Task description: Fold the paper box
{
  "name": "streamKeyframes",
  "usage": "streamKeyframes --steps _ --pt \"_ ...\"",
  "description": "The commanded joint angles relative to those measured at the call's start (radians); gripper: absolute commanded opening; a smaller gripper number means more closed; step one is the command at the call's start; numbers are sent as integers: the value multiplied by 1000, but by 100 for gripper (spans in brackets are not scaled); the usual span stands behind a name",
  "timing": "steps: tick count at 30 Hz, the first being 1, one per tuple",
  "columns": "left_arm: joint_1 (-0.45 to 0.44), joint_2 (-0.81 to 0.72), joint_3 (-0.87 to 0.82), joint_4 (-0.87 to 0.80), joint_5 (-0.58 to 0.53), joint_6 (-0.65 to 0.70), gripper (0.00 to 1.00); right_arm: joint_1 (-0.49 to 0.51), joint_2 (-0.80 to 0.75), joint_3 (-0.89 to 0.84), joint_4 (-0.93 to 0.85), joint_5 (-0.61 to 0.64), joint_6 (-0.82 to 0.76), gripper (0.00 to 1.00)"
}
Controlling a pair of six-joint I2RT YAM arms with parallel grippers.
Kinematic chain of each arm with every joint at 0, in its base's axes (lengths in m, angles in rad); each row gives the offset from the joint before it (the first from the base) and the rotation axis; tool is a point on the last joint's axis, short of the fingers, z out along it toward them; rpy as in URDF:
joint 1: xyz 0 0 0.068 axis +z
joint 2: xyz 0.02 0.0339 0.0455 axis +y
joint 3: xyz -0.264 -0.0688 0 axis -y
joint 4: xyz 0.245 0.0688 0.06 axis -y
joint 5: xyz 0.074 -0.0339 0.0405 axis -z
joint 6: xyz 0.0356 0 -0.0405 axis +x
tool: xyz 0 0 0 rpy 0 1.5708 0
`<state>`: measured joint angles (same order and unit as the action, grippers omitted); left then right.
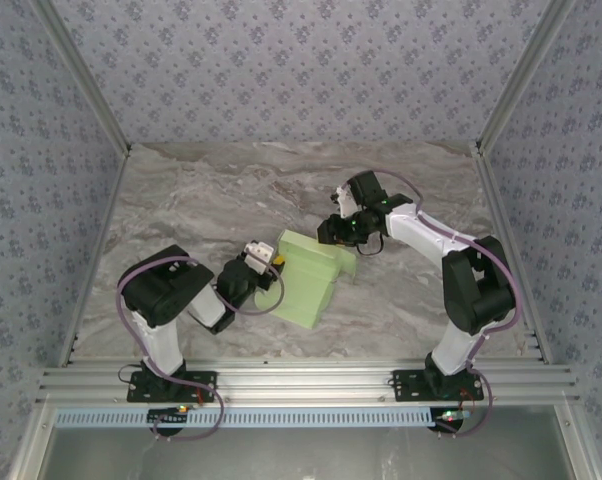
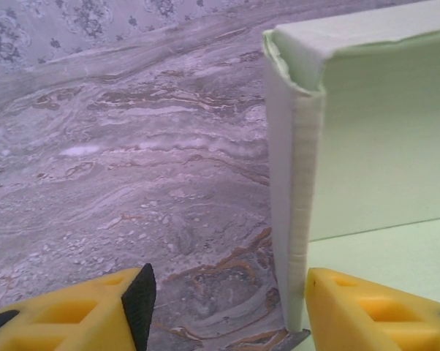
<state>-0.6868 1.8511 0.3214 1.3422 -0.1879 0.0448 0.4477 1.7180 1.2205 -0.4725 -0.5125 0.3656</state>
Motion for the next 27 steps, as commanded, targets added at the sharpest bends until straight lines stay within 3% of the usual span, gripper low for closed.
streamKeyframes --steps 1,3,7,14,17,22,27 --pt "6 -26 -7 61 -7 -1 65 2 -25 -10 -18 4 -21 37" --pt "6 -54 -9 38 -35 -13 72 3 -22 -9 -16 -1 -19 37" --pt "6 -70 8 -10 -85 -5 75 10 -22 -11 -14 4 -17 37" --pt "7 -71 111 -160 0 28 70 20 -20 -10 -14 0 -10 37" --pt "7 -49 158 -198 8 33 63 25 -17 -2 -19 -7 -11 37" --pt "13 5 181 -167 9 27 39 28 -24 -3 -28 -6 -7 37" --pt "15 36 166 -133 27 16 35 31 -27 -1 -38 -3 -8 37"
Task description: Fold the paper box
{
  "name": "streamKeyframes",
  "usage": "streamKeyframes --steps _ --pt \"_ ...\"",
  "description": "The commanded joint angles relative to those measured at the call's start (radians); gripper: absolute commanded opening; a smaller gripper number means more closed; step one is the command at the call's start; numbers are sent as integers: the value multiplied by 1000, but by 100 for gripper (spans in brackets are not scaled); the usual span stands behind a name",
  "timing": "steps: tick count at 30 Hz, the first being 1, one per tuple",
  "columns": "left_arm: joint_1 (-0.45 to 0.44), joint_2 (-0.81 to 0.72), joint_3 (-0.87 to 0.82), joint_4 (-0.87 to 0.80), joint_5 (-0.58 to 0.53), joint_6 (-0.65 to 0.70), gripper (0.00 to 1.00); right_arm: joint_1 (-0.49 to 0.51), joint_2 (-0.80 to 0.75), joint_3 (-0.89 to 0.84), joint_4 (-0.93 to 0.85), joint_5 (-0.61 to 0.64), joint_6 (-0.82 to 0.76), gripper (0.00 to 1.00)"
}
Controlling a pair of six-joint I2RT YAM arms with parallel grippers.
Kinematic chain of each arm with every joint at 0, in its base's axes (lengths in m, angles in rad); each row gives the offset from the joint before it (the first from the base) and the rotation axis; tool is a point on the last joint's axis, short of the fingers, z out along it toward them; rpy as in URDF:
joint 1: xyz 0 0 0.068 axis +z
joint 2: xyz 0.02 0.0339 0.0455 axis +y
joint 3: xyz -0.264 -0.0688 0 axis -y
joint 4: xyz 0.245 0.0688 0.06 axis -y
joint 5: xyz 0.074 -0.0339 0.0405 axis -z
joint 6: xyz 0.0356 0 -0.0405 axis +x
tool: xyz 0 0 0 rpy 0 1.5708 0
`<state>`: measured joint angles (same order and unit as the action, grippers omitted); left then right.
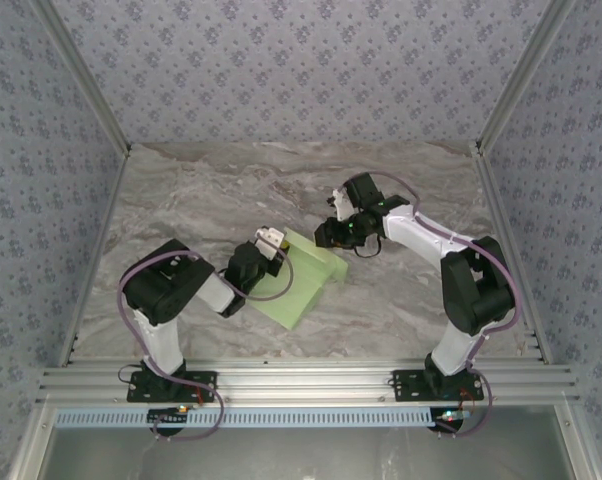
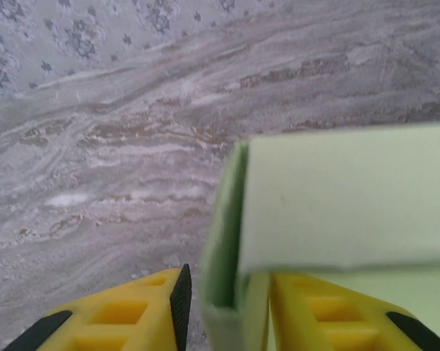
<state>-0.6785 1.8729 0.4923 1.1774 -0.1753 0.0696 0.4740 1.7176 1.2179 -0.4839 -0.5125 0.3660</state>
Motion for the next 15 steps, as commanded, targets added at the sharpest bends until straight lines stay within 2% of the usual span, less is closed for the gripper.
streamKeyframes --steps 1,15 --pt "7 11 -9 31 14 -12 34 5 -26 1 -23 -6 -6 37" --pt "42 3 1 6 80 -3 6 6 -57 -9 -15 -32 16 41"
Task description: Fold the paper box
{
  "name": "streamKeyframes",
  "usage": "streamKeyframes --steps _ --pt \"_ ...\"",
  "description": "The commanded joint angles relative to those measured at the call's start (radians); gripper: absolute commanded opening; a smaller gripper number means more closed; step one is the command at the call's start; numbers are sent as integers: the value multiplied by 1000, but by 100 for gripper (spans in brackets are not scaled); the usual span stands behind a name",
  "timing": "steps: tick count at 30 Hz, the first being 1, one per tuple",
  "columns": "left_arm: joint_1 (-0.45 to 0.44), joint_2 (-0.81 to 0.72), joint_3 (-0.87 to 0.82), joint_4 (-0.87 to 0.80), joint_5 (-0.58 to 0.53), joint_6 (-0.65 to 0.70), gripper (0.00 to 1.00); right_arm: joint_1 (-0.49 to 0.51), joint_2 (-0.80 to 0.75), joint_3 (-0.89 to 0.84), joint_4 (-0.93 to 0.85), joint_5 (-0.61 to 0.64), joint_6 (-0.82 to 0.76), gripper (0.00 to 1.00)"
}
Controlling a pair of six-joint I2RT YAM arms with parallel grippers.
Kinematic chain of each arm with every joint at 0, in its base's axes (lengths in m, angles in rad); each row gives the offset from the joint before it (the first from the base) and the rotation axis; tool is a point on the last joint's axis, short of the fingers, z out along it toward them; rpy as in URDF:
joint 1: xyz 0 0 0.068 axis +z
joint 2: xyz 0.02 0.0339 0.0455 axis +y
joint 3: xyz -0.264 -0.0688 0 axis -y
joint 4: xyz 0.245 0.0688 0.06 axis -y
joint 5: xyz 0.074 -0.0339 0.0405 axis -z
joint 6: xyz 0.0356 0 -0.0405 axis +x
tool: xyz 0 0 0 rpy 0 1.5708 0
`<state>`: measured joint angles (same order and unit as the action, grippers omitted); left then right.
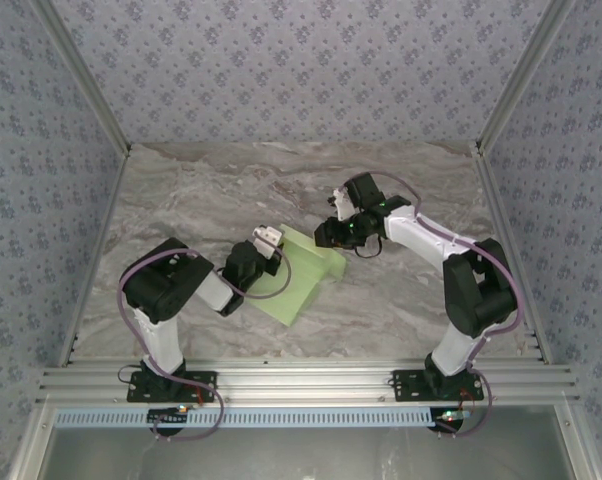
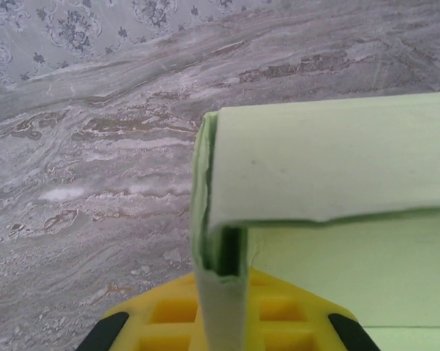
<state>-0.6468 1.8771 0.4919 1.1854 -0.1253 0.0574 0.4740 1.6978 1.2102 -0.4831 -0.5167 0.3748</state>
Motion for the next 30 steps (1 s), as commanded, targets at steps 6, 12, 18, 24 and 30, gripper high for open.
streamKeyframes --steps 6,12,18,24,30 --pt "10 7 -17 35 97 5 2 5 -47 55 -93 -13 -43 51" --pt "10 30 -32 50 149 0 4 18 3 142 -133 6 -122 56" --pt "10 78 -35 107 130 -16 6 55 113 203 -95 8 -155 57" --pt "13 163 -38 192 130 -37 7 95 205 275 -111 9 -180 57" --pt "22 198 -33 222 162 -63 8 91 263 339 -162 13 -162 56"
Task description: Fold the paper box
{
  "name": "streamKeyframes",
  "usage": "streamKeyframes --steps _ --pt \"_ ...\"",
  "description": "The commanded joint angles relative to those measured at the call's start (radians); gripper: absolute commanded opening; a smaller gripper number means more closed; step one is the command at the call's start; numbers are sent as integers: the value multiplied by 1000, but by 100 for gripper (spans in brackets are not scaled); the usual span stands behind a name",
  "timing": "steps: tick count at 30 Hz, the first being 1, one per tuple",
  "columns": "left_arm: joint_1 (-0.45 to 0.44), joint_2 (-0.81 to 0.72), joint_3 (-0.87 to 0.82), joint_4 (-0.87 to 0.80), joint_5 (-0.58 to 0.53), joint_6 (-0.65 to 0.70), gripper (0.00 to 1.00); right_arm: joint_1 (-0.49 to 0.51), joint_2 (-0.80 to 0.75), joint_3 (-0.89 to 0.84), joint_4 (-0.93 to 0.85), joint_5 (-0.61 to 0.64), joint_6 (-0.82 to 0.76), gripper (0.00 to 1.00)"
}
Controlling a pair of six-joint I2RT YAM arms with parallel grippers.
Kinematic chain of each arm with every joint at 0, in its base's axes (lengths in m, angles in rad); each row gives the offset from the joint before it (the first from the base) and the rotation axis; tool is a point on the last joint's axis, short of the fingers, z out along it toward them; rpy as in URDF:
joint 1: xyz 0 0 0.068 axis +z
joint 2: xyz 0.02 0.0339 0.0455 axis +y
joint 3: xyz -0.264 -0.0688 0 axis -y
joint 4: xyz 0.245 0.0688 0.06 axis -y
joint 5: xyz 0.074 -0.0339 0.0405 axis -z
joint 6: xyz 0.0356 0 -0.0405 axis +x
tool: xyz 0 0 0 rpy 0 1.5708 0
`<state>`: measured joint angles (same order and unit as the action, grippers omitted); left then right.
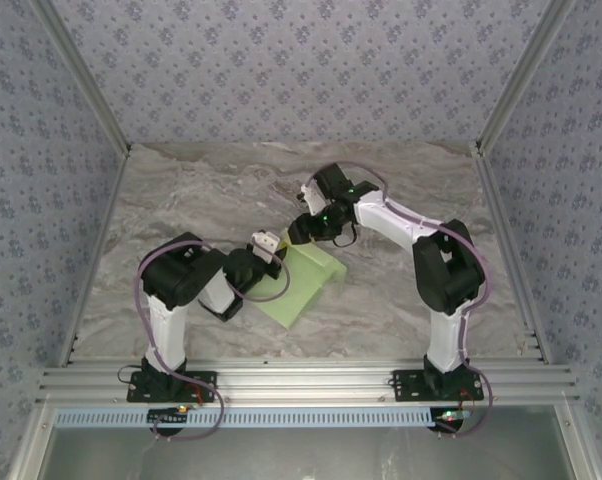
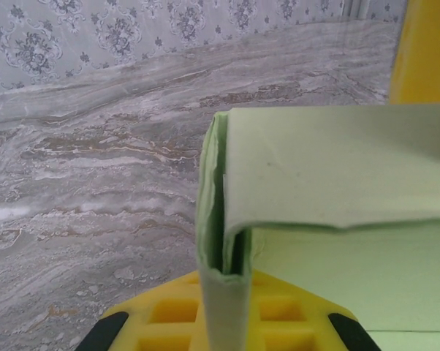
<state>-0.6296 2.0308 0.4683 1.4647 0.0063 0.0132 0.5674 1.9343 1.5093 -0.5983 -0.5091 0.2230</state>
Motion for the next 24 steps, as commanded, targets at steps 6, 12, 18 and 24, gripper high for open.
streamKeyframes --steps 6,12,18,24 --pt "15 46 4 -58 64 -31 11 3 68 83 -54 -16 2 56" --pt "18 55 7 -56 53 -35 15 14 104 93 -58 14 7 55" --pt "18 44 -7 -56 13 -32 18 0 99 50 -45 45 22 51" --pt "17 40 -7 -64 -42 -41 17 -1 81 7 -19 35 51 49"
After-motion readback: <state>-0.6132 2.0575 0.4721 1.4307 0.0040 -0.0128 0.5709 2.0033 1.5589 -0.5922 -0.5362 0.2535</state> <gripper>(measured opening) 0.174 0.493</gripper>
